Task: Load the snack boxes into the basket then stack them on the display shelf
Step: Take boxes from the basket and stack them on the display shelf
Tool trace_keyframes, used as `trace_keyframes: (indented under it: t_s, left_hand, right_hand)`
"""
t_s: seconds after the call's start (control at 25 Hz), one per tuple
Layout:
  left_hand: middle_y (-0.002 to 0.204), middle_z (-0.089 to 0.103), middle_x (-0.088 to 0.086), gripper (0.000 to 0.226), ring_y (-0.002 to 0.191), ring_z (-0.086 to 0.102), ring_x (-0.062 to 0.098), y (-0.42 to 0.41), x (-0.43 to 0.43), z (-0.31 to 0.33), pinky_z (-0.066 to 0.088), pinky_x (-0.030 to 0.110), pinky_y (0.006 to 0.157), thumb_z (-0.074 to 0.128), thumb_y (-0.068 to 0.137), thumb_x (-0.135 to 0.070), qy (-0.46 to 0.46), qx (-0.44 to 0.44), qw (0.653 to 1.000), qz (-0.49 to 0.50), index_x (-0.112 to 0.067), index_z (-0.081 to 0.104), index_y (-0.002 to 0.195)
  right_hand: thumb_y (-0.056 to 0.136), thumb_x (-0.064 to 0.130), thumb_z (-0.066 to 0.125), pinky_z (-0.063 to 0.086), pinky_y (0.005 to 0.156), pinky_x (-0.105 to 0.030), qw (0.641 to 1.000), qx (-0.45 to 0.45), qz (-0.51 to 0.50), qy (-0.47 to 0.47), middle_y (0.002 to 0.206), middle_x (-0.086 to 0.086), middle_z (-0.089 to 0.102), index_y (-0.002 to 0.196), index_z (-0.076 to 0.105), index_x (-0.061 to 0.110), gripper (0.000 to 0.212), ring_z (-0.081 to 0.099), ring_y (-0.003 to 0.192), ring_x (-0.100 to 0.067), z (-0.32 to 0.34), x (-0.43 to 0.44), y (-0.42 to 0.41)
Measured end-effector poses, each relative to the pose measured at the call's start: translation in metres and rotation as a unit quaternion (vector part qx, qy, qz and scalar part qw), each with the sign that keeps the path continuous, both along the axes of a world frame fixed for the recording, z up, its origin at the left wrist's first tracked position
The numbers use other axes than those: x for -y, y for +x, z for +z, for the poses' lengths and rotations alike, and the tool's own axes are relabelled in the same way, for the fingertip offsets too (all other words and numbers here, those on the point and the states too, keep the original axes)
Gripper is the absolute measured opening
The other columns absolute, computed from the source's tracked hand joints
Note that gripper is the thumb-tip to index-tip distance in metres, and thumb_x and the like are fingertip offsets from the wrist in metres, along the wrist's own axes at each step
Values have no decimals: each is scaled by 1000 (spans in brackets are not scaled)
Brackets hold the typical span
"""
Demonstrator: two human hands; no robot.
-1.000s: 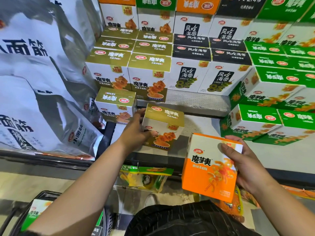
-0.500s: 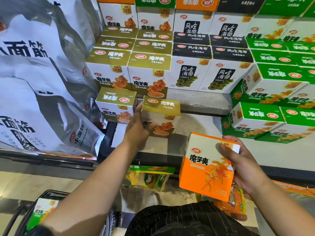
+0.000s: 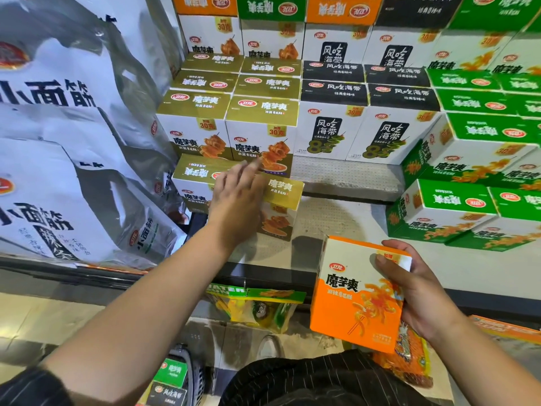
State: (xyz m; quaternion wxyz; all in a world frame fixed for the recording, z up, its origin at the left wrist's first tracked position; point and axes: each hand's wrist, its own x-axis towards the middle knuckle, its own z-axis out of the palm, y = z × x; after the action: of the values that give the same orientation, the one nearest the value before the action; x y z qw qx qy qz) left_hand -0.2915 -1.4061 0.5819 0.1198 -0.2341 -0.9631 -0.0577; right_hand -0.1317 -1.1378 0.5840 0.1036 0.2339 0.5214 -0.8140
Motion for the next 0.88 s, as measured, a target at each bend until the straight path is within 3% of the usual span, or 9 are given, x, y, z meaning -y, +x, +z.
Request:
trace_keyframes:
  t_s: [0.08, 0.16, 0.24, 0.36, 0.44, 0.56, 0.72, 0.88]
  left_hand:
    - [150, 43, 2, 62, 142, 33, 25, -8, -1, 4, 19, 41, 117, 71, 82, -24, -39, 31, 998, -47, -19, 44, 138]
    - [154, 36, 0, 76, 145, 27, 22, -15, -4, 5, 12, 41, 120, 69, 86, -33, -84, 44, 992, -84, -23, 29, 150]
    - [154, 34, 1, 76, 144, 27, 22, -19, -6, 5, 9, 42, 121, 66, 89, -35, -118, 48, 987, -93, -26, 24, 152]
    - [142, 48, 7, 70, 131, 44, 28, -19, -4, 1, 23, 46, 116, 71, 84, -34, -119, -15, 988, -92, -23, 38, 145]
    - [131, 56, 10, 67, 120, 53, 32, -25, 0, -5, 36, 47, 108, 78, 77, -28, -85, -47, 991, -91, -20, 49, 137]
    - [129, 58, 12, 65, 119, 54, 32, -35, 4, -7, 40, 46, 105, 78, 77, -27, -71, -46, 993, -87, -20, 52, 135]
    - [132, 56, 14, 58, 120, 53, 35, -41, 6, -9, 41, 48, 104, 70, 83, -27, -68, -50, 992, -95, -17, 53, 137]
    - [127, 56, 12, 64, 109, 54, 32, -44, 11, -14, 53, 47, 86, 81, 75, -25, -65, -65, 992, -90, -22, 55, 134]
  right_hand:
    - [36, 31, 99, 58, 66, -46, 1000, -1, 2, -1, 103, -17, 72, 112, 59, 25, 87, 71, 90, -39, 0, 1, 0]
    - [25, 35, 101, 58, 64, -45, 1000, -1, -3, 1, 102, -16, 73, 111, 59, 25, 95, 71, 89, -39, 0, 3, 0]
    - [18, 38, 101, 58, 64, -45, 1000, 2, -7, 4, 100, -16, 73, 109, 60, 26, 101, 72, 88, -38, 1, 4, 0]
    - [17, 38, 101, 59, 63, -45, 1000, 3, -8, 10, 99, -14, 73, 108, 60, 27, 99, 72, 87, -38, 2, 4, 2]
    - [29, 34, 100, 59, 62, -45, 1000, 3, -10, 13, 100, -14, 73, 107, 60, 27, 88, 72, 87, -37, 3, 4, 3]
    - [44, 29, 94, 59, 60, -44, 1000, 4, -22, 16, 100, -14, 72, 107, 60, 26, 72, 72, 85, -36, 4, 5, 4]
    - [29, 35, 100, 59, 59, -44, 999, 4, -29, 21, 98, -12, 73, 106, 60, 26, 87, 72, 84, -36, 6, 9, 2]
    - [16, 39, 100, 59, 59, -44, 999, 1, -40, 18, 96, -11, 74, 105, 61, 26, 99, 73, 84, -36, 5, 10, 2]
